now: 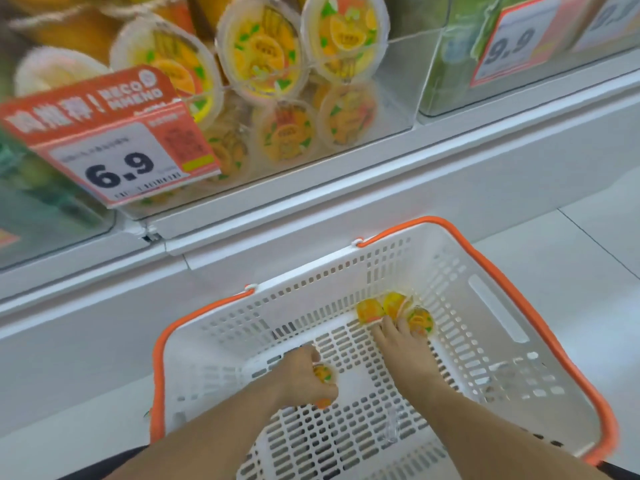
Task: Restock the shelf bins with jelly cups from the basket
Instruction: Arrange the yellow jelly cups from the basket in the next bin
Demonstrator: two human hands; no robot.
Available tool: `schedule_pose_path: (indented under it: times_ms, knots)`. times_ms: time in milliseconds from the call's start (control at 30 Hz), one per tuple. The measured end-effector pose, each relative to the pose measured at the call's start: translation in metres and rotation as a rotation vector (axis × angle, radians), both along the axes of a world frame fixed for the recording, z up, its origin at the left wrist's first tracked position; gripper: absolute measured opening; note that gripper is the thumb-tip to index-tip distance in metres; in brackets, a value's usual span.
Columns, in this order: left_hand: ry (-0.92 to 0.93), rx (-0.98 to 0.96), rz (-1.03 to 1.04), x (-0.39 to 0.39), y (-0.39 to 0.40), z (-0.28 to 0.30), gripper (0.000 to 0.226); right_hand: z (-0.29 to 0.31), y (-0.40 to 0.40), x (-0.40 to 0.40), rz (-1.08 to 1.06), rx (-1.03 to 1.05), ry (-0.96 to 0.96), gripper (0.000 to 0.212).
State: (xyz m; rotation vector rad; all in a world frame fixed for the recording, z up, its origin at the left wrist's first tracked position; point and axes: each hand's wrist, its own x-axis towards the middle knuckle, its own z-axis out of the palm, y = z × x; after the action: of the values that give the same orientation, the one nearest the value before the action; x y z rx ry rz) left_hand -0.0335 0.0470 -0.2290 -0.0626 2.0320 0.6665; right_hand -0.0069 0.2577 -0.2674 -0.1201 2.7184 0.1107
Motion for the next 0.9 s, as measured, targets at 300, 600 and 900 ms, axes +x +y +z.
schedule_pose_path:
  times_ms: [300,600,900]
  knots:
    - [-0.013,-0.222,-0.424,-0.007,-0.034,0.172,0.057,0.071,-0.029,0.001,0.087,-0.278,-0.331,0.091]
    - [0.171,-0.383,-0.65,-0.003,-0.048,0.288,0.057,0.244,-0.036,-0.014,0.458,-0.881,0.534,0.048]
    - [0.131,-0.192,-0.608,-0.001,-0.044,0.309,0.053,0.365,-0.052,-0.088,0.422,-0.954,1.109,0.035]
